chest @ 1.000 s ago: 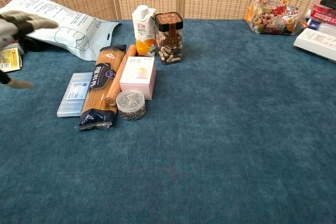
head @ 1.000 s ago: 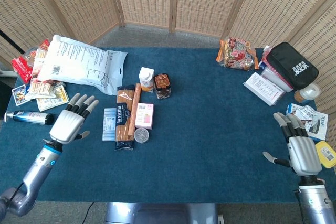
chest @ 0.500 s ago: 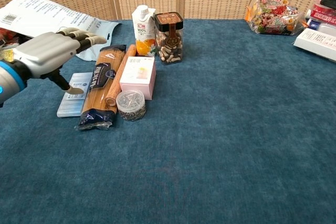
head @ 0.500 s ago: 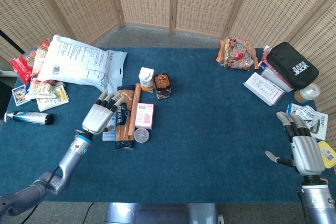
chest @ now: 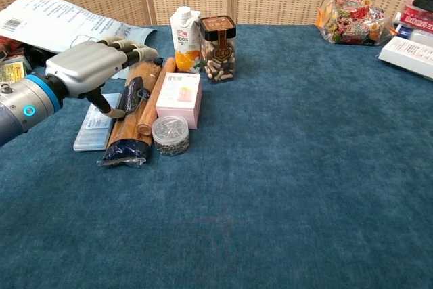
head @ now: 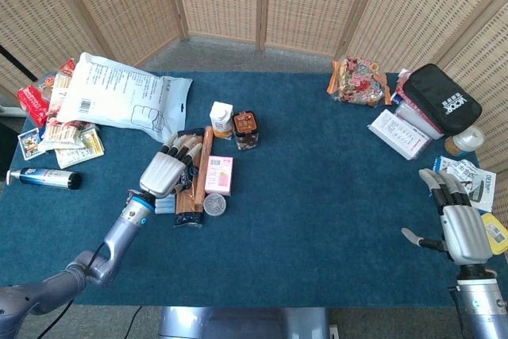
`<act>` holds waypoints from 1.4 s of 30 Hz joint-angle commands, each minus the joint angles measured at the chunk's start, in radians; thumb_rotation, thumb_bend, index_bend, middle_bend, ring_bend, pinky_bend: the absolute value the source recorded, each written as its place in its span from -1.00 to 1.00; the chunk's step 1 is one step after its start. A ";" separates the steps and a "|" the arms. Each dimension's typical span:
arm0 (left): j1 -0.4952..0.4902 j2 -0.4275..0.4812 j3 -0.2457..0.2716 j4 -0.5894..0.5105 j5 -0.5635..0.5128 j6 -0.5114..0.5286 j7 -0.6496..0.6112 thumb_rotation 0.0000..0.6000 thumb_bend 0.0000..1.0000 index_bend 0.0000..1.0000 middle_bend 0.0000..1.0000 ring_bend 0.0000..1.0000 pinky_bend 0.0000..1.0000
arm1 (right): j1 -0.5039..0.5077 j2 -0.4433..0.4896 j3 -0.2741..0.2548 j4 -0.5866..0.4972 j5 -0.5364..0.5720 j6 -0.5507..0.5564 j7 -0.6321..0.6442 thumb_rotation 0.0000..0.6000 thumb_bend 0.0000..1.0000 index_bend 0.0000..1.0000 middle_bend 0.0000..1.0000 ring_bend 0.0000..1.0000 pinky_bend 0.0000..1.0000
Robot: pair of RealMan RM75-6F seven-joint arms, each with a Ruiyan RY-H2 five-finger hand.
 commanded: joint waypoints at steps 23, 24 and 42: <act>-0.168 -0.013 -0.070 -0.081 -0.028 -0.035 0.063 1.00 -1.00 -1.00 -1.00 -1.00 -1.00 | 0.001 0.001 -0.006 -0.004 -0.020 0.004 -0.003 1.00 -1.00 -1.00 -1.00 -1.00 -1.00; -0.159 0.020 -0.059 -0.118 -0.017 -0.027 0.056 1.00 -1.00 -1.00 -1.00 -1.00 -1.00 | 0.000 0.001 -0.006 -0.005 -0.022 0.007 -0.004 1.00 -1.00 -1.00 -1.00 -1.00 -1.00; -0.069 0.420 0.289 -0.183 0.412 0.209 -0.322 1.00 -1.00 -1.00 -1.00 -1.00 -0.72 | 0.003 -0.020 -0.014 -0.025 -0.027 0.003 -0.093 1.00 -1.00 -1.00 -1.00 -1.00 -1.00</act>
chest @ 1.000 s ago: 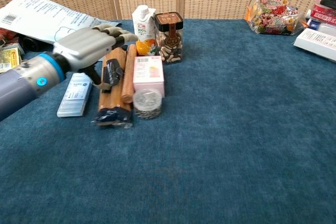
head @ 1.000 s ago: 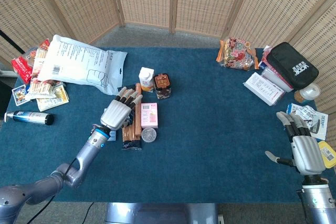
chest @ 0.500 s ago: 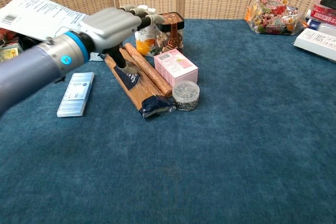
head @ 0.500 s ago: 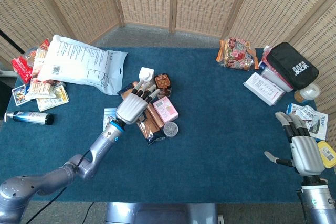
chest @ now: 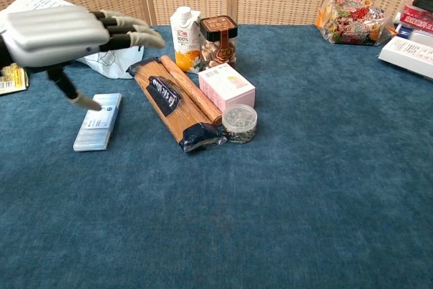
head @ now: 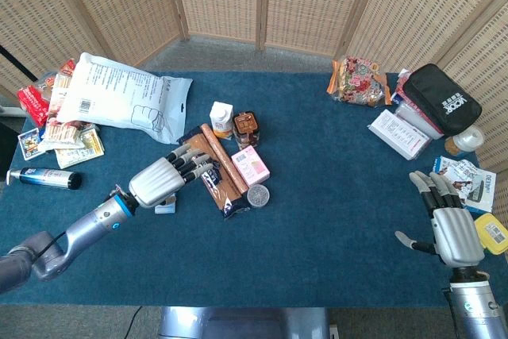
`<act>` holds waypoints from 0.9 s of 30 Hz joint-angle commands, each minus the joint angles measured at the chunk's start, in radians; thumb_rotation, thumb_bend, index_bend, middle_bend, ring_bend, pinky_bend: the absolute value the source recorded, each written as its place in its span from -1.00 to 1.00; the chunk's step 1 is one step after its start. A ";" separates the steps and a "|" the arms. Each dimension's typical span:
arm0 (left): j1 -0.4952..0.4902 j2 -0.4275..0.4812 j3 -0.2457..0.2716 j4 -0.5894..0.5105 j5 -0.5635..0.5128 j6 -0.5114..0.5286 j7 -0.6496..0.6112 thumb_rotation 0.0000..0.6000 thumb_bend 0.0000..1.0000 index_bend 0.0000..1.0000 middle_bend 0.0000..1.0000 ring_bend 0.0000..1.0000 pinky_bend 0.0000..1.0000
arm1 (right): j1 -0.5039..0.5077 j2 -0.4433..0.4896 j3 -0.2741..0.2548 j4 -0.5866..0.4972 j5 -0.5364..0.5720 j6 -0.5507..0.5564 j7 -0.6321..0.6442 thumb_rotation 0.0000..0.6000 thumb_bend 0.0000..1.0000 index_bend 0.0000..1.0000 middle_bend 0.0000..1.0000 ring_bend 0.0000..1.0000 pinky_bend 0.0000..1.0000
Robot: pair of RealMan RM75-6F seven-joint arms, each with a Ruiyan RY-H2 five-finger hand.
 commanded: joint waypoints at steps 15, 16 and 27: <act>0.066 0.008 0.207 0.425 0.215 0.262 -0.295 1.00 -1.00 -1.00 -1.00 -1.00 -0.56 | 0.014 -0.034 0.006 0.011 0.034 -0.026 -0.063 1.00 -1.00 -1.00 -1.00 -1.00 -1.00; 0.068 0.003 0.210 0.446 0.213 0.261 -0.303 1.00 -1.00 -1.00 -1.00 -1.00 -0.56 | 0.015 -0.036 0.006 0.012 0.036 -0.028 -0.068 1.00 -1.00 -1.00 -1.00 -1.00 -1.00; 0.047 -0.073 0.245 0.611 0.228 0.222 -0.330 1.00 -1.00 -1.00 -1.00 -1.00 -0.55 | 0.016 -0.046 0.010 0.014 0.048 -0.028 -0.087 1.00 -1.00 -1.00 -1.00 -1.00 -1.00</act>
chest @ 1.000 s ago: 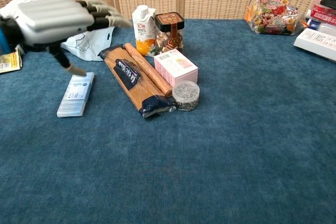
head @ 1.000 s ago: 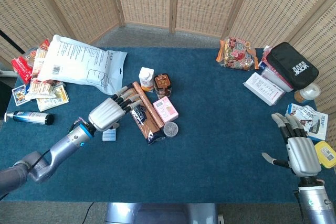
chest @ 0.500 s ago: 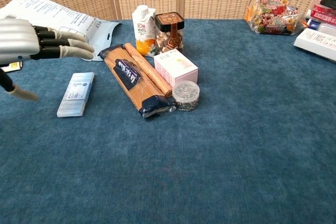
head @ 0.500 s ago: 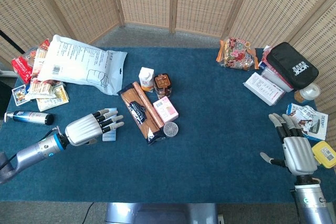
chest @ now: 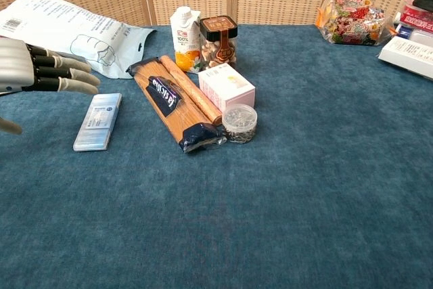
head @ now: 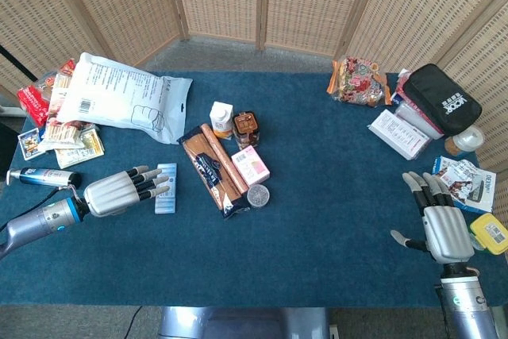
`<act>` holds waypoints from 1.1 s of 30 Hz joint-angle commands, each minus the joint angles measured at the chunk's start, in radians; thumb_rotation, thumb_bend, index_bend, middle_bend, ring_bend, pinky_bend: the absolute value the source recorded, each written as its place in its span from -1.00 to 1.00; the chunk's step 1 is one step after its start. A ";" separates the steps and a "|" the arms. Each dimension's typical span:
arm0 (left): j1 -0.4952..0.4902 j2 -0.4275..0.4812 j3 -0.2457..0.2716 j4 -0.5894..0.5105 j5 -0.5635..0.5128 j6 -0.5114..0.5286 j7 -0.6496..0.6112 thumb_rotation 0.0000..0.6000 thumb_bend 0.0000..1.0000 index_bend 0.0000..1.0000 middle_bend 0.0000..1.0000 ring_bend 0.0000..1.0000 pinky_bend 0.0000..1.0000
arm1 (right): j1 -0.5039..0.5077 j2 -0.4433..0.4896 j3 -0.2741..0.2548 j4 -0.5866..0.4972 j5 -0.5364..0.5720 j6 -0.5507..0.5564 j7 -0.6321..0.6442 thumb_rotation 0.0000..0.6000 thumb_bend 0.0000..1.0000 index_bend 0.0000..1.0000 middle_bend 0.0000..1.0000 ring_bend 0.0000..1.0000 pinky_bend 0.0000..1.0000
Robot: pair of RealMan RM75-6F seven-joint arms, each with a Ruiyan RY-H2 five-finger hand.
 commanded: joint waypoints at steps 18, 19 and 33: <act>-0.048 -0.161 0.036 0.202 -0.015 -0.096 -0.031 1.00 -1.00 -0.93 -1.00 -1.00 -0.53 | -0.002 0.012 0.007 0.007 0.010 0.002 0.039 1.00 -1.00 -1.00 -1.00 -1.00 -1.00; -0.052 -0.168 0.037 0.210 -0.017 -0.099 -0.033 1.00 -1.00 -0.93 -1.00 -1.00 -0.53 | -0.002 0.013 0.007 0.007 0.010 0.001 0.041 1.00 -1.00 -1.00 -1.00 -1.00 -1.00; -0.107 -0.222 0.061 0.240 -0.019 -0.147 -0.039 1.00 -1.00 -0.86 -1.00 -1.00 -0.48 | -0.007 0.023 0.008 0.004 0.007 0.009 0.062 1.00 -1.00 -1.00 -1.00 -1.00 -1.00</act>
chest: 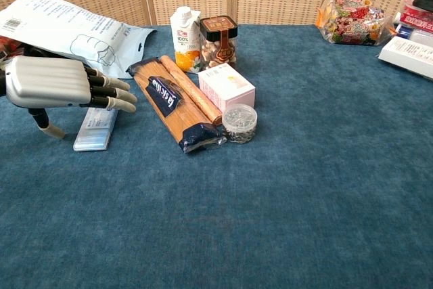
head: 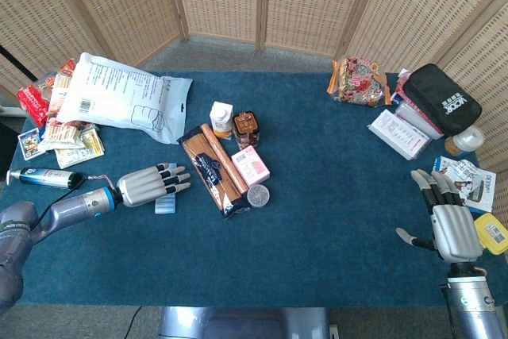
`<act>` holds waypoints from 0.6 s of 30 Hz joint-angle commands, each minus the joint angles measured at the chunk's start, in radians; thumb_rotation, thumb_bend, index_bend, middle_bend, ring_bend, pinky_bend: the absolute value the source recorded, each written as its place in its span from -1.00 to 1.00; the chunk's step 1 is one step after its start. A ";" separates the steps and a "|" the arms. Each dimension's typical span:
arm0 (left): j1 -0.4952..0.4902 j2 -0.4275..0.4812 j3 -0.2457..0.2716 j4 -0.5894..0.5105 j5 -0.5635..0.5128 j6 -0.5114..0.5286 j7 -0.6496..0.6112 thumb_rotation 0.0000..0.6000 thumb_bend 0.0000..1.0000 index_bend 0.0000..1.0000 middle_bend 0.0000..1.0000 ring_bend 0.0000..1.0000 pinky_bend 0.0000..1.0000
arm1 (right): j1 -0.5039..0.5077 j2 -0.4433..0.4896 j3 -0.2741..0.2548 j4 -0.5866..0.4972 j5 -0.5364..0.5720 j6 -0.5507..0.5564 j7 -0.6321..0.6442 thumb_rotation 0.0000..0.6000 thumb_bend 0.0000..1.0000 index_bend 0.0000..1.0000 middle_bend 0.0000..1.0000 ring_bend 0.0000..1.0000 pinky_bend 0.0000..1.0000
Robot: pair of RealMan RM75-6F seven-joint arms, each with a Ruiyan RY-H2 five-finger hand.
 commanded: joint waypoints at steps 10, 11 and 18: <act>-0.029 -0.026 0.017 -0.003 -0.002 -0.014 0.006 1.00 -0.98 -0.67 -0.90 -0.76 -0.36 | -0.005 0.010 0.001 -0.002 -0.006 0.009 0.022 1.00 -1.00 -1.00 -1.00 -1.00 -1.00; -0.031 -0.027 0.018 -0.002 -0.002 -0.012 0.008 1.00 -0.94 -0.54 -0.77 -0.67 -0.30 | -0.005 0.010 0.001 -0.002 -0.006 0.009 0.024 1.00 -1.00 -1.00 -1.00 -1.00 -1.00; -0.040 -0.031 0.024 -0.005 -0.004 -0.006 0.013 1.00 -0.76 0.19 -0.03 -0.19 -0.03 | -0.008 0.014 0.001 -0.005 -0.009 0.014 0.029 1.00 -1.00 -1.00 -1.00 -1.00 -1.00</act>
